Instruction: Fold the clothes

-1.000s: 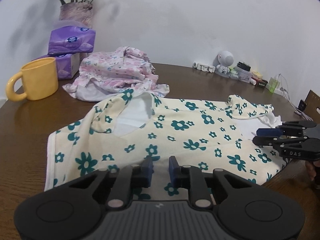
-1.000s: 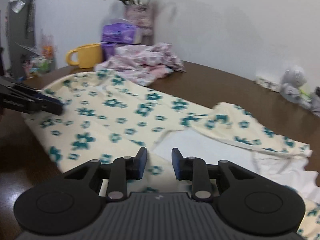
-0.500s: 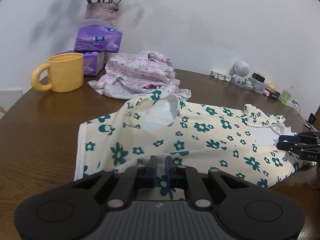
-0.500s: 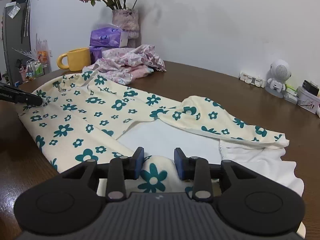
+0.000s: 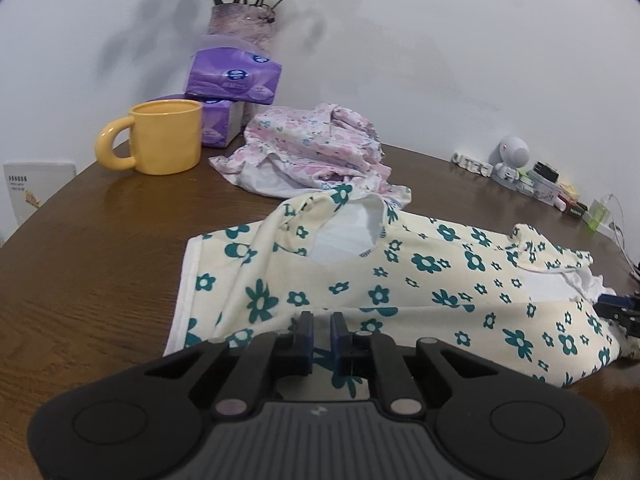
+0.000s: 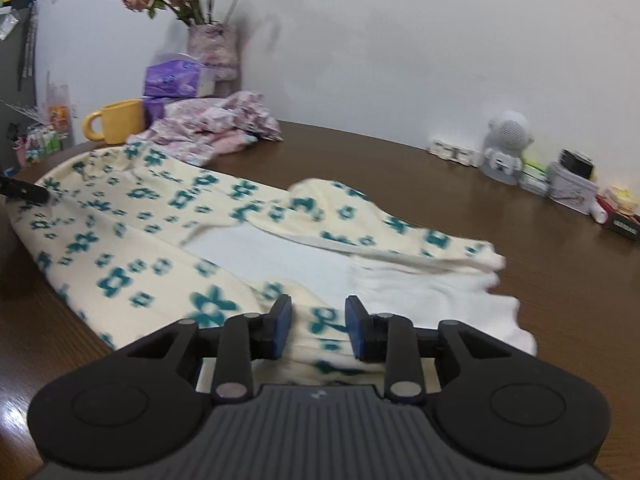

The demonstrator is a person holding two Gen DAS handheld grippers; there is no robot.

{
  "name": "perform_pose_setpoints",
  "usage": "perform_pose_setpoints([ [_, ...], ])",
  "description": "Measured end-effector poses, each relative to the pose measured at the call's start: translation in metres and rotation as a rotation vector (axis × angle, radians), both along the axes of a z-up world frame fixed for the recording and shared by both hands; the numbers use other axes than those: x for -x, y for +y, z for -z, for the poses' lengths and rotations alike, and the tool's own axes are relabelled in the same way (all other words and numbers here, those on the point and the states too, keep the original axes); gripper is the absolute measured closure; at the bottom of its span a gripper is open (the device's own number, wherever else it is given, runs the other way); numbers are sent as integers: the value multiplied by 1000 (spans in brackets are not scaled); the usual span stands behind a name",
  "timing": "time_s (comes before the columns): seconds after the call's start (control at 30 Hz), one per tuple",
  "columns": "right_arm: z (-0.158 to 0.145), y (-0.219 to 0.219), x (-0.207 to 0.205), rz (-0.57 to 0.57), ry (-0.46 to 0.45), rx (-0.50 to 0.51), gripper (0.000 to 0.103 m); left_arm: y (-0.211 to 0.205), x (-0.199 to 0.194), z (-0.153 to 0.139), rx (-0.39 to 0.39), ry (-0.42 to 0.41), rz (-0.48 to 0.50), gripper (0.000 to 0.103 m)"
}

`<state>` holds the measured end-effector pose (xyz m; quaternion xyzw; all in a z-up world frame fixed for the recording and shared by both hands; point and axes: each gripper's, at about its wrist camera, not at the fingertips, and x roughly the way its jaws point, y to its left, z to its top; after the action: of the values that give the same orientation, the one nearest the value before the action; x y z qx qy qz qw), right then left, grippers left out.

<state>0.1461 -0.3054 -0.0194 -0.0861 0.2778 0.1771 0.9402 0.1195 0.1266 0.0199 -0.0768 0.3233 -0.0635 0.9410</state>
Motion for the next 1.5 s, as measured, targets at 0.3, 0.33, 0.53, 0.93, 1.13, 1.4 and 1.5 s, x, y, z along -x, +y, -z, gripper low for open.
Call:
perform_pose_setpoints([
  [0.3, 1, -26, 3, 61, 0, 20, 77, 0, -1, -3, -9, 14, -29, 94],
  [0.33, 1, -28, 3, 67, 0, 20, 75, 1, 0, -4, -10, 13, -32, 94],
  [0.53, 2, -29, 3, 74, 7, 24, 75, 2, 1, -5, -36, 16, -39, 94],
  [0.93, 3, -27, 3, 84, 7, 33, 74, -4, 0, 0, -117, 8, -33, 94],
  [1.13, 3, -23, 4, 85, -3, 56, 73, 2, 10, -6, -82, -16, -39, 84],
  [1.4, 2, -23, 4, 93, -1, 51, 73, 26, 43, -15, -8, -44, -132, 74],
  [1.5, 3, -24, 4, 96, 1, 48, 72, 27, 54, -19, 1, -73, -134, 73],
])
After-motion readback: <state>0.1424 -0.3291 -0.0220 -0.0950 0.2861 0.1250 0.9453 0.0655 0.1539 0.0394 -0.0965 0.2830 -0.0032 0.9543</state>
